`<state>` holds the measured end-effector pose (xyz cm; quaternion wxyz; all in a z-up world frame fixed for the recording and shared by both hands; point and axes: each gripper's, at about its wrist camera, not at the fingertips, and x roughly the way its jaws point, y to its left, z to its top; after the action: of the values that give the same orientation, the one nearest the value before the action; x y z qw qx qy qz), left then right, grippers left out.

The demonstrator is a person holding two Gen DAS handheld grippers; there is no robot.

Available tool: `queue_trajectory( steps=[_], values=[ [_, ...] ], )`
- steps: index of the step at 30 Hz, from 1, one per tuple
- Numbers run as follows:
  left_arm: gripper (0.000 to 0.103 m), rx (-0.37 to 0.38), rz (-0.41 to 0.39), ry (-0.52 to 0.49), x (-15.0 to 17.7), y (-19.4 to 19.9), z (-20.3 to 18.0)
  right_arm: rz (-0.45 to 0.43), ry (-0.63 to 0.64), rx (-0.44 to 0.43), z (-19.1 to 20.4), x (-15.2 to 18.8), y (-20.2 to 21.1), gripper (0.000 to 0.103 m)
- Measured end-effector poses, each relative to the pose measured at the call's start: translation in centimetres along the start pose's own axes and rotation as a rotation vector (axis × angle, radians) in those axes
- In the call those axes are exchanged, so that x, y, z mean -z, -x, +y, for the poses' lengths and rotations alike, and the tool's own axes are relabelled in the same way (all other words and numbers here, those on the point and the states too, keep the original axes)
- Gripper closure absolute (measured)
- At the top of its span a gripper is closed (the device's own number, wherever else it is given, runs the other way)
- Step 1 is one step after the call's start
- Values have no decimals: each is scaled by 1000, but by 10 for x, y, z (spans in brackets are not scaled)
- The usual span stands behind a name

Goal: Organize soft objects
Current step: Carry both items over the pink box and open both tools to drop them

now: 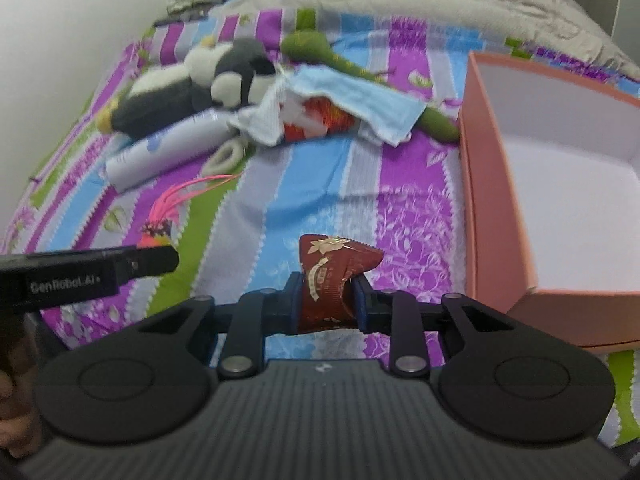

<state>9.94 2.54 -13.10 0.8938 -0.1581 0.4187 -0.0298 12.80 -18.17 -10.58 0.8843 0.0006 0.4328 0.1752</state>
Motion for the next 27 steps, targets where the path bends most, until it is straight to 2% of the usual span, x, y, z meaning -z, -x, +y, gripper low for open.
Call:
queue_trajectory(
  steps=[14, 27],
  values=[
    [68, 29, -76, -55, -8, 69, -29, -135, -22, -23, 9, -4, 68, 74],
    [68, 105, -100, -114, -10, 90, -65, -210, -80, 21, -10, 1, 104, 74]
  ],
)
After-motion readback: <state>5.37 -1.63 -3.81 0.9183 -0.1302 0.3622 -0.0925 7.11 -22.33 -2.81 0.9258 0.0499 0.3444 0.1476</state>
